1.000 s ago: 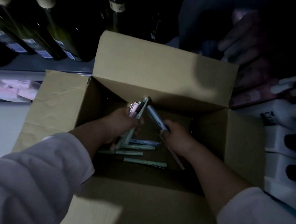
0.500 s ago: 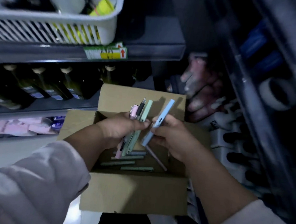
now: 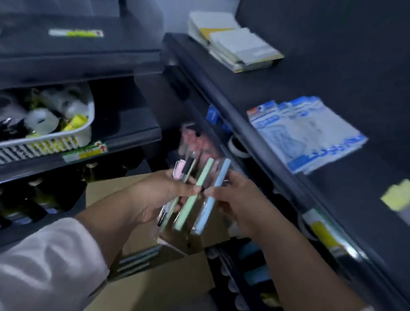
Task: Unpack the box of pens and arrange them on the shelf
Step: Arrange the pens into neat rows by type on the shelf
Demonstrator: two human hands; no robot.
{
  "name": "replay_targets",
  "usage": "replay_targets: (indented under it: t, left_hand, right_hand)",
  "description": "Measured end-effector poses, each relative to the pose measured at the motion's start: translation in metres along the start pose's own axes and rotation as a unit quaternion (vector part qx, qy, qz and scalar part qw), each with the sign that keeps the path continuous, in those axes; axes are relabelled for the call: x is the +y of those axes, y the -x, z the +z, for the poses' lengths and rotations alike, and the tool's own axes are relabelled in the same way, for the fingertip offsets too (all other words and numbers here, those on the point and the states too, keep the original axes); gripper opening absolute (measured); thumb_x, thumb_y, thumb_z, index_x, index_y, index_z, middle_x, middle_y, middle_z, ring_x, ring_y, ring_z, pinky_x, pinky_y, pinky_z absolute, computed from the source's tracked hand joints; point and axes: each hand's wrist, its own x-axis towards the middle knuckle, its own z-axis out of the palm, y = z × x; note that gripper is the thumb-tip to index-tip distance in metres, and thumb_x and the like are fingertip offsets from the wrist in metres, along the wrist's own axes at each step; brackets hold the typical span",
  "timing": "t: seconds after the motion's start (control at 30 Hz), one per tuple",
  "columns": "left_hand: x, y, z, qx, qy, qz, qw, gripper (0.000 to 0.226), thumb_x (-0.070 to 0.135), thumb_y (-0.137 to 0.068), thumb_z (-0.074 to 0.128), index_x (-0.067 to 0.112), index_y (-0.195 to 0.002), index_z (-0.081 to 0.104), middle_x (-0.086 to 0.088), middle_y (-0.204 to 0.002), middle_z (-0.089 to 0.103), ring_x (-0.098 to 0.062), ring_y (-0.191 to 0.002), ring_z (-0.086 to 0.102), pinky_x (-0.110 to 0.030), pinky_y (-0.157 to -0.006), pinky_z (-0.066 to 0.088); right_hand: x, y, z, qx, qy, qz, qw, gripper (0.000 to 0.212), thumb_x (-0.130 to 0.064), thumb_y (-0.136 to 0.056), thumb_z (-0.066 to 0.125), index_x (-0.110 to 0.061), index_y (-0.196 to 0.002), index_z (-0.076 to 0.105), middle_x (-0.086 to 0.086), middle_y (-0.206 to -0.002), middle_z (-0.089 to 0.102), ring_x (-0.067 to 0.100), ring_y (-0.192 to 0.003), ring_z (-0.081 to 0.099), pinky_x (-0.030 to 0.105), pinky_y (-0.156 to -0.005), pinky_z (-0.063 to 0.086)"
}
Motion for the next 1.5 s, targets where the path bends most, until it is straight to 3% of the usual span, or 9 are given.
replay_targets:
  t: [0.17, 0.33, 0.63, 0.73, 0.9, 1.0, 1.13, 1.2, 1.5]
  left_hand:
    - [0.023, 0.023, 0.069, -0.078, -0.04, 0.012, 0.996, 0.021, 0.003, -0.078, 0.071, 0.001, -0.099, 0.068, -0.015, -0.081, 0.065, -0.018, -0.06, 0.06, -0.023, -0.048, 0.048]
    - [0.036, 0.053, 0.152, -0.125, -0.082, 0.016, 0.989, 0.051, 0.012, -0.06, 0.08, -0.002, -0.108, 0.066, -0.031, -0.105, 0.066, -0.045, -0.096, 0.064, -0.061, -0.09, 0.046]
    - [-0.008, 0.145, 0.345, -0.264, -0.217, 0.011, 0.94, 0.035, 0.029, -0.075, 0.078, 0.012, -0.104, 0.068, -0.011, -0.095, 0.072, -0.027, -0.089, 0.067, -0.038, -0.072, 0.055]
    - [-0.033, 0.189, 0.415, -0.329, -0.25, 0.001, 0.911, 0.021, 0.019, -0.087, 0.067, 0.009, -0.105, 0.068, -0.013, -0.09, 0.072, -0.027, -0.08, 0.068, -0.036, -0.068, 0.056]
    - [-0.078, 0.264, 0.526, -0.444, -0.287, 0.016, 0.849, 0.022, 0.011, -0.085, 0.063, 0.005, -0.105, 0.067, -0.02, -0.1, 0.071, -0.033, -0.092, 0.067, -0.048, -0.089, 0.053]
    - [-0.102, 0.308, 0.587, -0.507, -0.314, 0.043, 0.801, 0.011, 0.009, -0.087, 0.061, 0.007, -0.096, 0.066, -0.014, -0.083, 0.072, -0.025, -0.072, 0.067, -0.031, -0.064, 0.052]
    - [-0.129, 0.358, 0.652, -0.563, -0.355, 0.056, 0.744, 0.024, 0.014, -0.074, 0.07, 0.008, -0.096, 0.065, -0.025, -0.097, 0.069, -0.031, -0.082, 0.065, -0.03, -0.067, 0.048]
    - [-0.139, 0.377, 0.676, -0.604, -0.384, 0.048, 0.697, 0.023, 0.015, -0.07, 0.07, 0.009, -0.09, 0.063, -0.019, -0.084, 0.07, -0.027, -0.073, 0.065, -0.026, -0.063, 0.048]
    - [-0.167, 0.399, 0.77, -0.665, -0.446, 0.004, 0.599, 0.024, 0.01, -0.088, 0.061, 0.002, -0.111, 0.063, -0.018, -0.097, 0.072, -0.016, -0.061, 0.068, -0.019, -0.047, 0.046]
  right_hand:
    - [-0.017, 0.061, -0.04, 0.036, -0.022, -0.025, 0.999, 0.03, 0.004, -0.081, 0.066, -0.01, -0.107, 0.059, 0.009, -0.09, 0.066, 0.017, -0.069, 0.062, 0.023, -0.055, 0.048]
    - [-0.021, 0.143, -0.093, 0.065, -0.079, -0.041, 0.994, 0.024, 0.007, -0.083, 0.065, -0.01, -0.099, 0.062, 0.004, -0.082, 0.069, 0.017, -0.07, 0.067, 0.025, -0.06, 0.056]
    - [0.04, 0.348, -0.199, 0.246, -0.12, -0.071, 0.959, 0.022, 0.001, -0.08, 0.071, -0.008, -0.1, 0.066, 0.012, -0.099, 0.07, 0.018, -0.08, 0.069, 0.025, -0.069, 0.053]
    - [0.069, 0.432, -0.226, 0.306, -0.146, -0.088, 0.937, 0.018, 0.004, -0.079, 0.069, -0.01, -0.091, 0.067, 0.006, -0.083, 0.069, 0.011, -0.061, 0.065, 0.018, -0.047, 0.045]
    - [0.116, 0.569, -0.262, 0.377, -0.2, -0.117, 0.897, 0.021, 0.01, -0.081, 0.063, -0.009, -0.088, 0.066, 0.002, -0.074, 0.07, 0.01, -0.06, 0.065, 0.017, -0.05, 0.051]
    - [0.138, 0.645, -0.277, 0.425, -0.201, -0.102, 0.877, 0.022, 0.008, -0.082, 0.064, -0.012, -0.09, 0.066, -0.001, -0.073, 0.07, 0.006, -0.059, 0.065, 0.014, -0.049, 0.049]
    - [0.163, 0.732, -0.295, 0.492, -0.239, -0.112, 0.83, 0.011, -0.012, -0.087, 0.067, -0.018, -0.094, 0.061, -0.001, -0.07, 0.067, 0.007, -0.05, 0.058, 0.018, -0.049, 0.051]
    - [0.172, 0.768, -0.303, 0.525, -0.198, -0.106, 0.821, 0.005, -0.023, -0.089, 0.064, -0.021, -0.094, 0.062, -0.004, -0.07, 0.065, 0.01, -0.051, 0.055, 0.021, -0.048, 0.049]
    - [0.208, 0.822, -0.342, 0.56, -0.023, -0.055, 0.826, 0.009, -0.014, -0.093, 0.06, -0.016, -0.084, 0.059, -0.003, -0.063, 0.057, 0.008, -0.055, 0.051, 0.023, -0.053, 0.045]
